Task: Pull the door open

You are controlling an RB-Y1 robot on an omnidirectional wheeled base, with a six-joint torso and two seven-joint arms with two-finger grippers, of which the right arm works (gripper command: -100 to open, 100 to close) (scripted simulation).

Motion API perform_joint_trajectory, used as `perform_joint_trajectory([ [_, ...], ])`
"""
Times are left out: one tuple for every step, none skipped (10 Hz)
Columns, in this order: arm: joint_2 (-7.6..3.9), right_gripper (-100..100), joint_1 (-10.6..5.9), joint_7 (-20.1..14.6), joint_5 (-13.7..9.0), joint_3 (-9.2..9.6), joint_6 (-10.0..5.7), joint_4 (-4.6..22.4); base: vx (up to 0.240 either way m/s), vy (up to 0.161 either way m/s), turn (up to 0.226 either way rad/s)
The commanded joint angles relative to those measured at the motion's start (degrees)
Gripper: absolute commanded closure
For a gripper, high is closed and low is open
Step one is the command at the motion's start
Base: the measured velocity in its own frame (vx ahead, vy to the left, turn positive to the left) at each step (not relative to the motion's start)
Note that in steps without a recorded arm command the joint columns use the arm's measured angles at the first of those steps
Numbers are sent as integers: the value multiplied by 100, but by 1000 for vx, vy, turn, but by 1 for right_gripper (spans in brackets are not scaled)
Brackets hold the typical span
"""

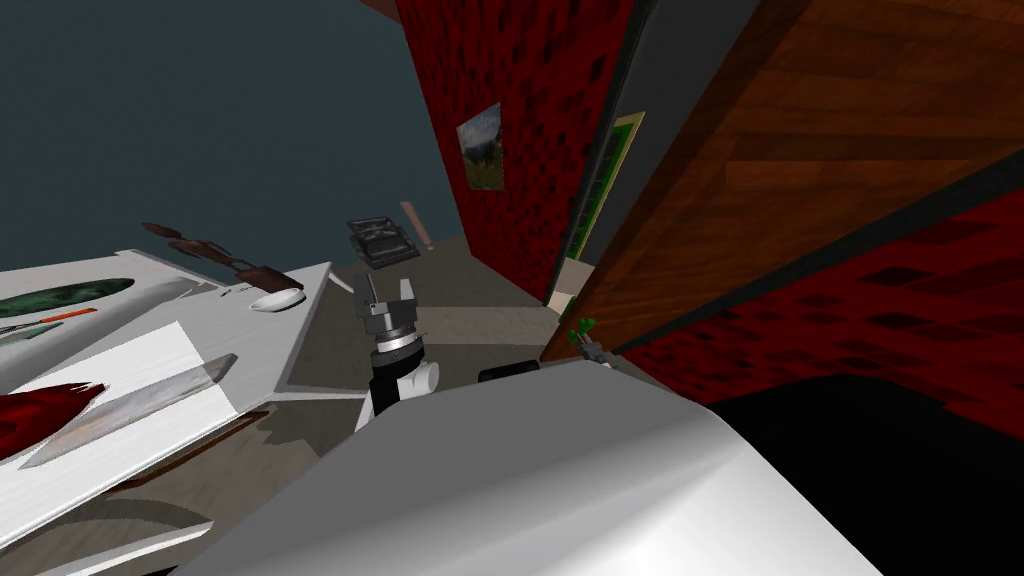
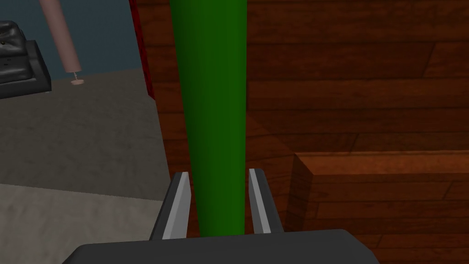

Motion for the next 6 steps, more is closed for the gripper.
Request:
perform_joint_trajectory([
  [-12,100,1,-57,-2,95,-101,83,-213,-55,152],
  [-30,100,-3,-82,-12,143,-156,120,-197,-81,153],
  [-48,100,-7,-107,-22,190,-211,156,-189,-75,170],
  [-65,100,-11,-132,-31,235,-263,191,-189,-51,154],
  [-81,100,-15,-153,-40,275,-310,223,-181,-45,140],
  [-94,100,-18,-172,-47,309,-350,249,-182,-37,130],
])
